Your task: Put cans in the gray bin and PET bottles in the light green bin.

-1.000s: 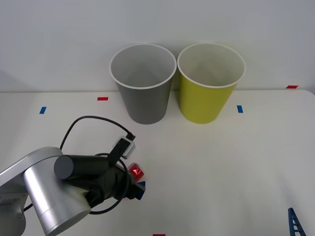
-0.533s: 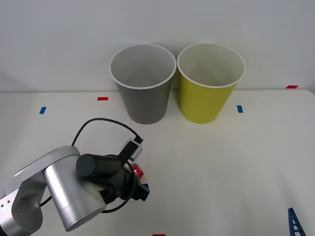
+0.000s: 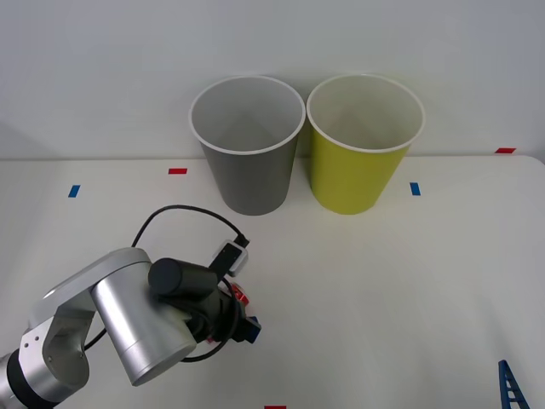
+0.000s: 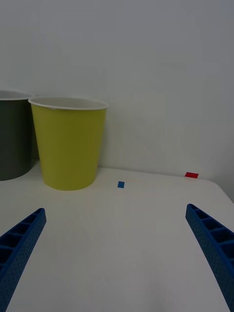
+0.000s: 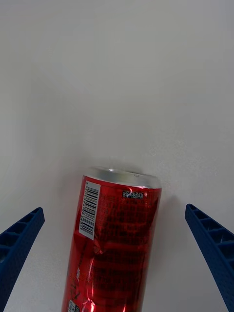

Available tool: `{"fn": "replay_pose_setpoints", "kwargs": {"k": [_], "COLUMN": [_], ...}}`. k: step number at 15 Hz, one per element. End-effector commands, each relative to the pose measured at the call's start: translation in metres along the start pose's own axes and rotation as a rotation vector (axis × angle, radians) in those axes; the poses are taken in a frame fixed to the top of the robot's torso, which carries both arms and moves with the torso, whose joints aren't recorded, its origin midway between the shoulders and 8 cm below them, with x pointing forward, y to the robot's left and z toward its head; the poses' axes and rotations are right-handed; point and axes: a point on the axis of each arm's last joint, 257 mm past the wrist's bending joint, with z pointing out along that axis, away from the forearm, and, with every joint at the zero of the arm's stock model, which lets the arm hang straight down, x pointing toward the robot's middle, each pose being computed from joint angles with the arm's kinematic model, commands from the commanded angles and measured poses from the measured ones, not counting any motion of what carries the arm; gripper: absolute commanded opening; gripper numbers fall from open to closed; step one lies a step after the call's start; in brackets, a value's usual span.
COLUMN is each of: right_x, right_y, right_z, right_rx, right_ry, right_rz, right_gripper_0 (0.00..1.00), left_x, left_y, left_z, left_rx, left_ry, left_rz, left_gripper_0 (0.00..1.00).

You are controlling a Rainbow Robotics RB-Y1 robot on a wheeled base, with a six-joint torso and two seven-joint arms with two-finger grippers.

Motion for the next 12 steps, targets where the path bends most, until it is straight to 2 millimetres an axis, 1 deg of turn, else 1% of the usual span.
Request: {"fn": "replay_pose_setpoints", "kwargs": {"k": [1,6,8,12], "right_x": [0.0,0.0,0.0,0.0], "right_y": [0.0,0.0,0.0,0.0], "right_z": [0.0,0.0,0.0,0.0], "right_rx": [0.0,0.0,0.0,0.0], "right_ry": [0.0,0.0,0.0,0.0], "right_rz": [0.0,0.0,0.0,0.0], "right_gripper_0": [1.0,1.0,1.0,1.0], "left_x": [-0.002,-0.002,-0.002,0.0], "left_y": [-0.002,-0.004,-0.002,-0.003], "left_z": [0.003,0.002,0.008,0.014], "left_rx": [0.005,-0.001,-0.005,0.001], "left_ry": [0.008,0.045,0.057,0.077], "left_rz": [-0.004,0.004,0.0,-0.005], "left_gripper_0": [1.0,1.0,1.0,1.0]}}
